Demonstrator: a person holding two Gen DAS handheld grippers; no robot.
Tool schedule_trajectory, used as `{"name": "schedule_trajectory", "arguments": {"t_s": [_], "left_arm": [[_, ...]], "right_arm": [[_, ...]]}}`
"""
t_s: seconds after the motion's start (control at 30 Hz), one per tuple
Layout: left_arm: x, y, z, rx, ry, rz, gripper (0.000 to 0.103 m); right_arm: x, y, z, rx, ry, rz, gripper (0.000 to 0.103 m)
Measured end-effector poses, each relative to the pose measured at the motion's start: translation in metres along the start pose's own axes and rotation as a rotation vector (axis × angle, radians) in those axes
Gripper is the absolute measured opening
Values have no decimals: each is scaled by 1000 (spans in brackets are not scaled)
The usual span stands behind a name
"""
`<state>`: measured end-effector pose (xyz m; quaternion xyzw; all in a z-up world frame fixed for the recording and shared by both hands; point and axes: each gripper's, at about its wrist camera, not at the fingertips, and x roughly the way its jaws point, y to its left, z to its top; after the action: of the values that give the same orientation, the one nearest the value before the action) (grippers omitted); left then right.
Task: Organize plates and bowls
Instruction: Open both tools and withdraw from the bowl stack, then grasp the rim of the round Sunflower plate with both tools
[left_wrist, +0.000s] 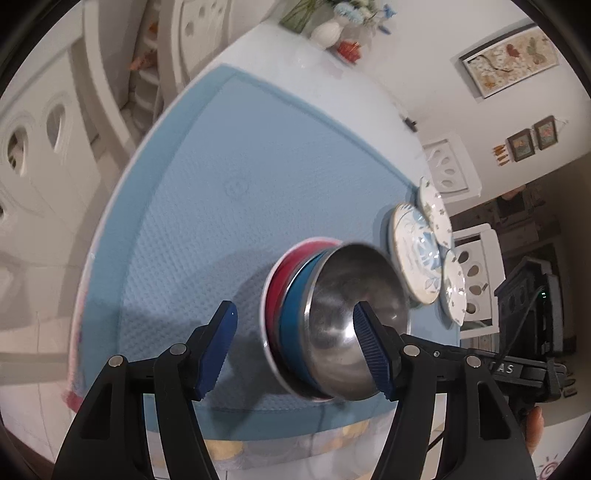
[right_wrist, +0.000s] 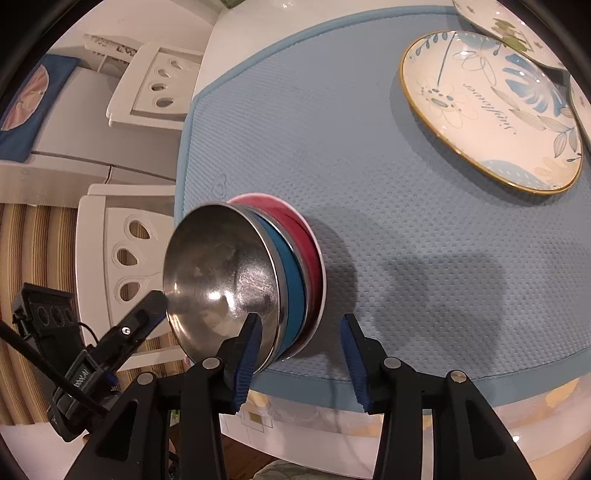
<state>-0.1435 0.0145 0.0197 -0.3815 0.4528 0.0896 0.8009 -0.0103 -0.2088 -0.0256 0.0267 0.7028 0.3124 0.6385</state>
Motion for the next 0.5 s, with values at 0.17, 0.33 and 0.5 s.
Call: {"name": "schedule_trajectory", "arguments": {"t_s": [0.17, 0.33, 0.5], "left_arm": [[-15, -31, 14, 88, -44, -35, 63], [-14, -71, 19, 201, -40, -73, 63], [-5, -109, 24, 291, -28, -101, 63]], "right_arm": [[-25, -9, 6, 5, -58, -23, 42], [-47, -24, 11, 62, -109, -22, 43], [-67, -35, 10, 77, -166, -50, 43]]}}
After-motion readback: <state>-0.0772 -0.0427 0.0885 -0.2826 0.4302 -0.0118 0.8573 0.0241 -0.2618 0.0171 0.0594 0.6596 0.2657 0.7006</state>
